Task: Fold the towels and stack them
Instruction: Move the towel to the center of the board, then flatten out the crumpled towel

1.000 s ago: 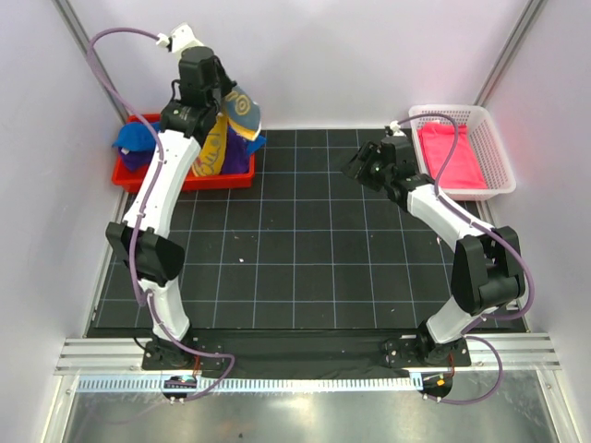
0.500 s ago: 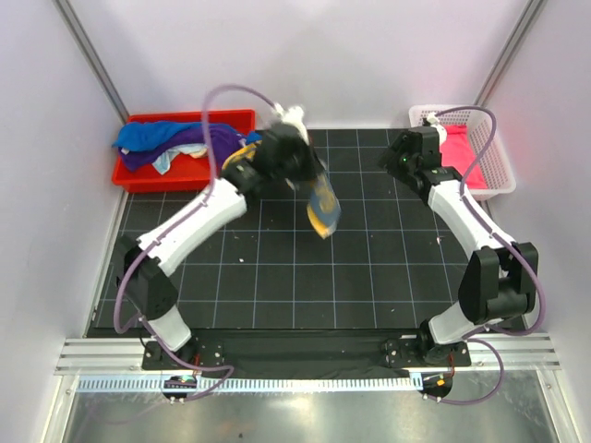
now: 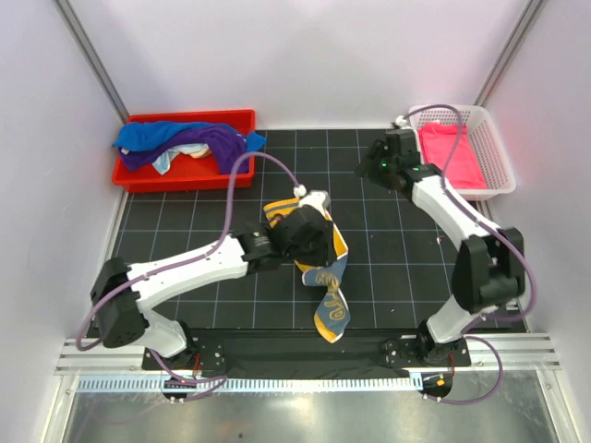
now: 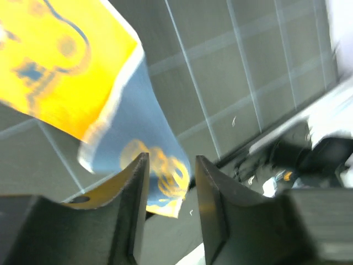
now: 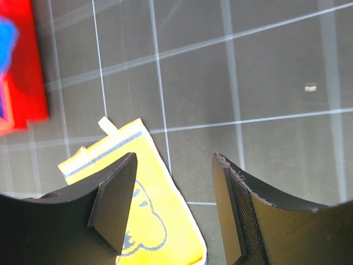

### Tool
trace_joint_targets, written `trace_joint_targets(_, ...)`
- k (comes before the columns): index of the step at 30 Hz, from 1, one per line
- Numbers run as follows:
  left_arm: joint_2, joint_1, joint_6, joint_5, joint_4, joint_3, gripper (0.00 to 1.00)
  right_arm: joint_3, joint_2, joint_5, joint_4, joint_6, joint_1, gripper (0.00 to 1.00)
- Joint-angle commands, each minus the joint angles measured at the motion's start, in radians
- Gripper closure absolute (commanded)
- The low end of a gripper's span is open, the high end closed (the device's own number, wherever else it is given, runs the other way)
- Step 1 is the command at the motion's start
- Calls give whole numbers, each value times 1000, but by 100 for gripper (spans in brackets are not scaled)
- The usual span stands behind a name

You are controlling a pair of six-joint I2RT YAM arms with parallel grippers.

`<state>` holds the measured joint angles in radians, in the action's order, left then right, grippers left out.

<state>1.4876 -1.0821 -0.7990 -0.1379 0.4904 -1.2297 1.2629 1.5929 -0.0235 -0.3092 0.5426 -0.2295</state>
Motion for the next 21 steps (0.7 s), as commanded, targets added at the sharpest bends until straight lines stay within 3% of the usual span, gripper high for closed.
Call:
trace_joint_targets(1, -73, 53, -29, -218, 48, -74, 55, 113, 110, 28, -50, -93, -68, 37)
trace_joint_targets(5, -72, 250, -66, -200, 76, -99, 55, 194, 246, 28, -81, -156, -125, 37)
trace_joint_targets(9, -46, 364, -72, -171, 47, -90, 55, 317, 401, -39, -119, -222, -185, 38)
trace_joint_targets(21, 7, 536, -75, -45, -42, -27, 56, 480, 608, -124, -195, -293, -271, 38)
